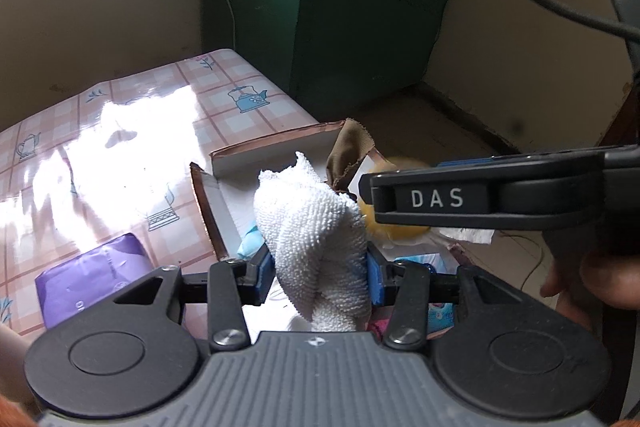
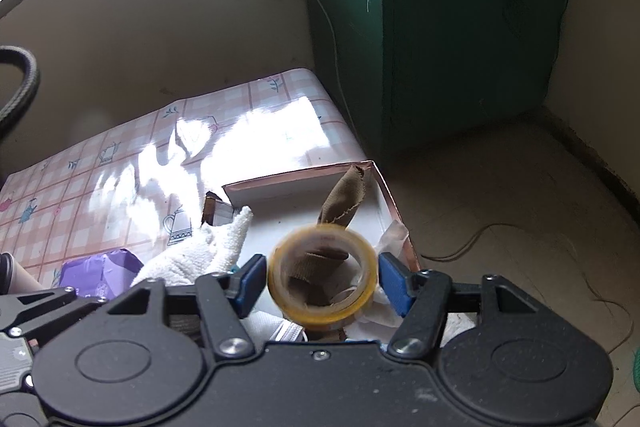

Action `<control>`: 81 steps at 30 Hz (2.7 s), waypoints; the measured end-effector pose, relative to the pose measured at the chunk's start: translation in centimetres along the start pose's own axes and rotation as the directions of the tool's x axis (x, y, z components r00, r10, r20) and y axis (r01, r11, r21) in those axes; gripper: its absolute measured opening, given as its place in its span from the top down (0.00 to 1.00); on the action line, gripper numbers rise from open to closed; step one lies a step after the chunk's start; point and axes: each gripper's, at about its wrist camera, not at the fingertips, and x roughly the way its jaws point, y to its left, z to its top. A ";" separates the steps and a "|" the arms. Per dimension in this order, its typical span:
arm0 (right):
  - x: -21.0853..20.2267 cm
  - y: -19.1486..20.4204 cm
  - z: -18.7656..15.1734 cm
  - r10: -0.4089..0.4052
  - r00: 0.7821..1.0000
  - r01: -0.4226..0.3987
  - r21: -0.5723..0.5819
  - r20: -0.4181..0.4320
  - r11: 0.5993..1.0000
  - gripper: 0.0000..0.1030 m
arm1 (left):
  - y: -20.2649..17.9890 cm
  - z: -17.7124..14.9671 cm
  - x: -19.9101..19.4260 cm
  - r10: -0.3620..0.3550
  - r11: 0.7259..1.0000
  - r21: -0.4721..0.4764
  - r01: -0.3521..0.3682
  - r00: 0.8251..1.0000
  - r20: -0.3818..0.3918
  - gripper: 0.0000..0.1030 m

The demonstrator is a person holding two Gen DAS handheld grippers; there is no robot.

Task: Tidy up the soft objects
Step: 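Open both tools to drop the towel and tape roll into the box, then move both open tools back over the table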

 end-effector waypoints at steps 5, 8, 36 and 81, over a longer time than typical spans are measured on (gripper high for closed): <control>-0.8 -0.4 0.0 0.007 1.000 -0.007 0.008 0.024 1.000 0.25 | 0.1 0.0 0.6 -0.031 0.999 -0.018 0.031 0.999 0.007 0.51; -1.3 -0.6 -0.1 0.000 0.999 -0.001 0.020 0.043 1.000 0.25 | -0.2 0.0 0.3 -0.057 0.998 -0.012 0.057 0.998 0.033 0.27; -6.9 7.5 -1.6 0.051 0.995 -0.044 -0.077 0.091 0.996 0.23 | 5.7 -1.2 -9.6 0.258 0.957 -0.159 -0.244 0.964 0.070 0.14; -6.0 30.5 -4.6 0.299 0.954 -0.281 -0.349 -0.002 0.894 0.23 | 22.2 -9.3 -21.8 0.484 0.798 -0.429 -0.423 0.874 0.039 0.13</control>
